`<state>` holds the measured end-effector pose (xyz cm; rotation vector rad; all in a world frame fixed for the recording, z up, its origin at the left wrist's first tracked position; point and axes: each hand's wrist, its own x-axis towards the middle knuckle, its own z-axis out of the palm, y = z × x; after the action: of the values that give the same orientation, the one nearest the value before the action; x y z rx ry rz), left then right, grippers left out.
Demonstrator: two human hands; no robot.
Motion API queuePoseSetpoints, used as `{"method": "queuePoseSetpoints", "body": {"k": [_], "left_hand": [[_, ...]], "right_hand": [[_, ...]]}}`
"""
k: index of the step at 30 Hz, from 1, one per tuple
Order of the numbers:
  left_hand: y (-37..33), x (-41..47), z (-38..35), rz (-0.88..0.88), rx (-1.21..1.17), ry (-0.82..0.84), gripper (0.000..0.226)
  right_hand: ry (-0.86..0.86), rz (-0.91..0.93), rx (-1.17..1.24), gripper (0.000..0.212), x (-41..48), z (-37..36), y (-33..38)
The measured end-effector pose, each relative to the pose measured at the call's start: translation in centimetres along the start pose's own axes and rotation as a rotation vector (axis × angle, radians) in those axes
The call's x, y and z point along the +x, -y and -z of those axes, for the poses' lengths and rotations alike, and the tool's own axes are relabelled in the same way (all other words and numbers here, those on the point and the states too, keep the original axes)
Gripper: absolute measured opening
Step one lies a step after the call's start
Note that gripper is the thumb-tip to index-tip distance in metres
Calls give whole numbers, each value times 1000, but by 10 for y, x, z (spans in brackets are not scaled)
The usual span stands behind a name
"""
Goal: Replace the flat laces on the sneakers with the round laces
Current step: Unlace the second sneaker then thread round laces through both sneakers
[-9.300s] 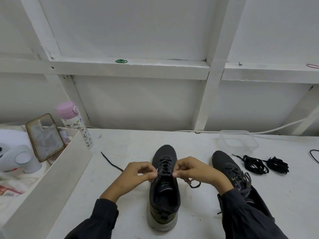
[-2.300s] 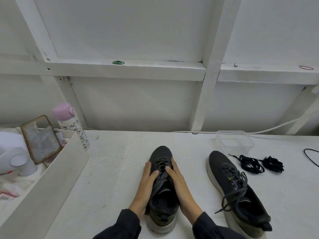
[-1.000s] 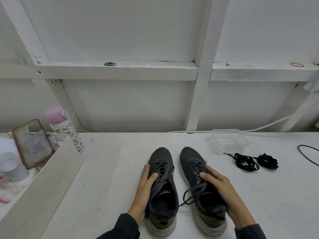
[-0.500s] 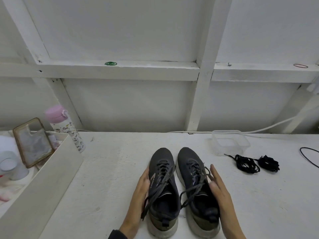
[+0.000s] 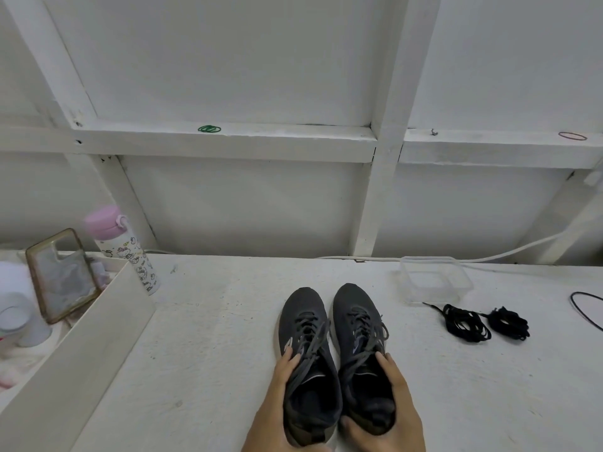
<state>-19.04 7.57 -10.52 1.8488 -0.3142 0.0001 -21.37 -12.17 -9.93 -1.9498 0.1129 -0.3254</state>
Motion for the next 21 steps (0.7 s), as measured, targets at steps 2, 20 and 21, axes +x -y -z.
{"method": "queuePoseSetpoints", "body": {"k": [2,20,21], "left_hand": [[-5,3,-2,0,7,-9,110],[0,94,27,50,57,116,112],[-1,95,28,52,58,129,113]], "right_hand": [[10,-10,24,104,7,1,1],[79,45,56,97,96,-12,-1],[90,50,66,97,96,-11,-1]]}}
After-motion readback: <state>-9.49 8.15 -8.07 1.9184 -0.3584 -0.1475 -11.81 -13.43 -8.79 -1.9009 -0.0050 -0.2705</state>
